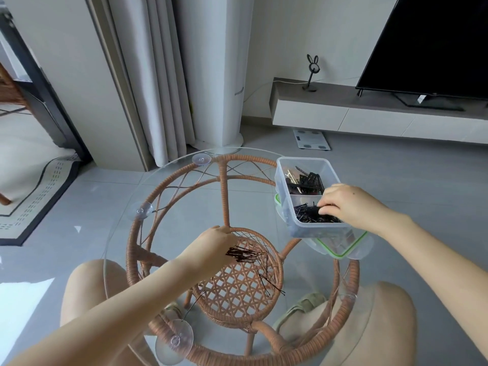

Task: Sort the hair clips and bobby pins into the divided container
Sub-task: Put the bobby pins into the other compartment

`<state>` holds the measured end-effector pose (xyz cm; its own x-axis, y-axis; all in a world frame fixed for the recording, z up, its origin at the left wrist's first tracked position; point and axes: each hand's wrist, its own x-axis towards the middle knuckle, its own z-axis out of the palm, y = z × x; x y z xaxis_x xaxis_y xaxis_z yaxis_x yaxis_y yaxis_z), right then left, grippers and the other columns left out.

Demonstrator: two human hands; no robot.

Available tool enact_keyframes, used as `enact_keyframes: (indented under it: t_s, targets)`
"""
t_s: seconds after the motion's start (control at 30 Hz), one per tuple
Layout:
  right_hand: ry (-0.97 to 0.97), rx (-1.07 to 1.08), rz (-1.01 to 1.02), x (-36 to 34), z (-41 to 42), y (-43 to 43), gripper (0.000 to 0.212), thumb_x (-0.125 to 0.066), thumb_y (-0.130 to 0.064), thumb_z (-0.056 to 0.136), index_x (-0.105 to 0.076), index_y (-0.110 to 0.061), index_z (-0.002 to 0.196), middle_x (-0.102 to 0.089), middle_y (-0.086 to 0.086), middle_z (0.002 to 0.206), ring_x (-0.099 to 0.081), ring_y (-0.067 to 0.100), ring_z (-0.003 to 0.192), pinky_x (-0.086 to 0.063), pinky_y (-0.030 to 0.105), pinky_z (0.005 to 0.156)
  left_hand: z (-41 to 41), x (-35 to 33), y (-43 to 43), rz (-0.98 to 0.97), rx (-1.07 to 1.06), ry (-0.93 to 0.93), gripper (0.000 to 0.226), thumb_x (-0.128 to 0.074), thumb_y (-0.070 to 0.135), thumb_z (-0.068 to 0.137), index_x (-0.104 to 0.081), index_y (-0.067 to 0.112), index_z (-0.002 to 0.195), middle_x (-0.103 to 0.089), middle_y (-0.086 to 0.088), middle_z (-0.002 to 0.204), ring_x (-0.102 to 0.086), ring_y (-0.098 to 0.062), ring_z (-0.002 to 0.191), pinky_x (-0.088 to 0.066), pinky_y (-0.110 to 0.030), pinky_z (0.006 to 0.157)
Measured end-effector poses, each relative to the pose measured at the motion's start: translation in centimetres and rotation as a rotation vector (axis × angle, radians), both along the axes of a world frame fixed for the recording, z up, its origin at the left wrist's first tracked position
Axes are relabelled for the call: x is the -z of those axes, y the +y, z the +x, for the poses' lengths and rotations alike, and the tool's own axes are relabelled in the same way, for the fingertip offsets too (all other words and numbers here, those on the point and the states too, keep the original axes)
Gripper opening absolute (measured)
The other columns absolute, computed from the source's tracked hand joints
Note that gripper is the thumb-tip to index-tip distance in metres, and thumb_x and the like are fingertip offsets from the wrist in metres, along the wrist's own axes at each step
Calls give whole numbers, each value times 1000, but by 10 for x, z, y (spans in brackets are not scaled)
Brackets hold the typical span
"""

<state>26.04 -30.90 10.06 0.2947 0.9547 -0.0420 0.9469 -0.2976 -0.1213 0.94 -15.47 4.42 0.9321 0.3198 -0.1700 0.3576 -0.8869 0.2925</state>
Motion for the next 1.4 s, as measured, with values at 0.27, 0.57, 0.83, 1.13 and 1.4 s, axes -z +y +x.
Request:
enact_keyframes:
  t_s: [0.27, 0.57, 0.83, 1.13, 1.4]
  targets:
    - [-124, 40, 94, -7, -16, 3, 25, -56, -37, 86, -70, -16, 87, -60, -1, 78, -50, 20, 86, -41, 31, 68, 16, -4, -12, 159, 77, 267, 26, -39, -1, 94, -54, 0, 114, -56, -17, 121, -58, -27, 106, -49, -29, 86]
    - [121, 142, -123, 31, -141, -12, 66, -55, -68, 70, -53, -14, 107, -54, -2, 105, -53, 14, 92, -41, 25, 73, 12, -17, 7, 28, 50, 258, 24, -54, 16, 88, -58, 5, 109, -63, -11, 108, -58, -23, 84, -48, -28, 69]
    - [204, 344, 52, 74, -162, 18, 20, -57, -27, 88, -61, -10, 99, -62, 5, 107, -57, 21, 98, -46, 36, 91, -5, -30, 27, -85, -61, -1, 18, -58, 22, 85, -64, 5, 88, -60, -1, 78, -57, -22, 74, -49, -33, 69]
    - [163, 180, -10, 59, -158, 22, 13, -49, -7, 89, -55, -4, 101, -60, 10, 105, -58, 23, 92, -44, 28, 72, -5, -41, 40, -170, -159, -31, 21, -59, 23, 83, -68, 4, 83, -70, -16, 79, -55, -24, 63, -45, -34, 58]
    - [64, 411, 457, -6, -65, -1, 13, -53, -14, 89, -58, -7, 79, -55, 3, 82, -47, 21, 73, -33, 28, 63, 38, -83, 28, -201, -93, -103, 20, -59, 23, 84, -65, 6, 75, -62, 0, 64, -50, -10, 51, -34, -17, 46]
